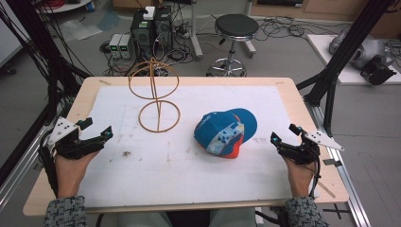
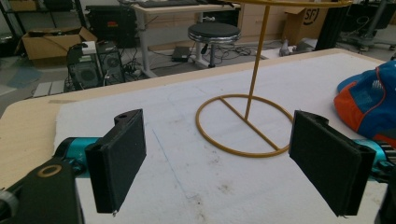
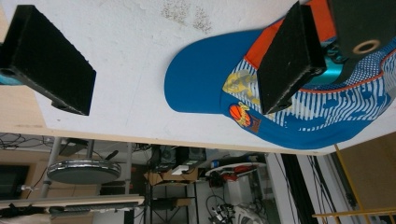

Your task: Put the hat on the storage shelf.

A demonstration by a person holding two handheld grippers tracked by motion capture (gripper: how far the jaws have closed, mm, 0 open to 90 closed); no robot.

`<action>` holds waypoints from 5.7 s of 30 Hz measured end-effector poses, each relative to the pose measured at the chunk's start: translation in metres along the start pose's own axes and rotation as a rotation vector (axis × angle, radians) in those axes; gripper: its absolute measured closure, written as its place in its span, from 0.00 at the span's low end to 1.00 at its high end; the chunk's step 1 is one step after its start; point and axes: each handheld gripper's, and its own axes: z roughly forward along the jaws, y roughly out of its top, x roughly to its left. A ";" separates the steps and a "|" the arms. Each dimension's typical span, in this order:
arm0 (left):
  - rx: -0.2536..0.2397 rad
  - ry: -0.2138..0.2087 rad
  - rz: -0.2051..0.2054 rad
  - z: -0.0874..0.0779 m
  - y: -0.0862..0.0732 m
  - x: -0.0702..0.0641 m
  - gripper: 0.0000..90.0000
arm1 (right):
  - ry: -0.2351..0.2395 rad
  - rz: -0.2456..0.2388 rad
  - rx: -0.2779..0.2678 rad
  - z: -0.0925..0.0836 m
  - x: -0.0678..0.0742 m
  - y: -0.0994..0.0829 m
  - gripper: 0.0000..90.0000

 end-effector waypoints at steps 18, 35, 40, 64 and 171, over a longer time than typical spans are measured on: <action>0.000 -0.003 -0.002 0.000 0.000 0.000 0.21 | 0.026 -0.024 -0.015 0.001 0.003 0.001 0.12; -0.002 -0.020 -0.004 0.003 0.000 -0.003 0.21 | 0.181 -0.041 -0.052 0.027 0.036 0.019 0.16; 0.001 -0.019 -0.003 0.003 0.000 -0.003 0.21 | 0.219 -0.067 -0.050 0.042 0.047 0.023 0.16; 0.004 -0.032 0.014 0.006 0.000 -0.007 0.22 | 0.314 -0.135 0.107 0.118 0.085 0.019 0.39; -0.050 -0.028 -0.036 -0.007 0.002 0.007 0.22 | 0.338 -0.204 -0.218 0.134 0.152 0.229 0.99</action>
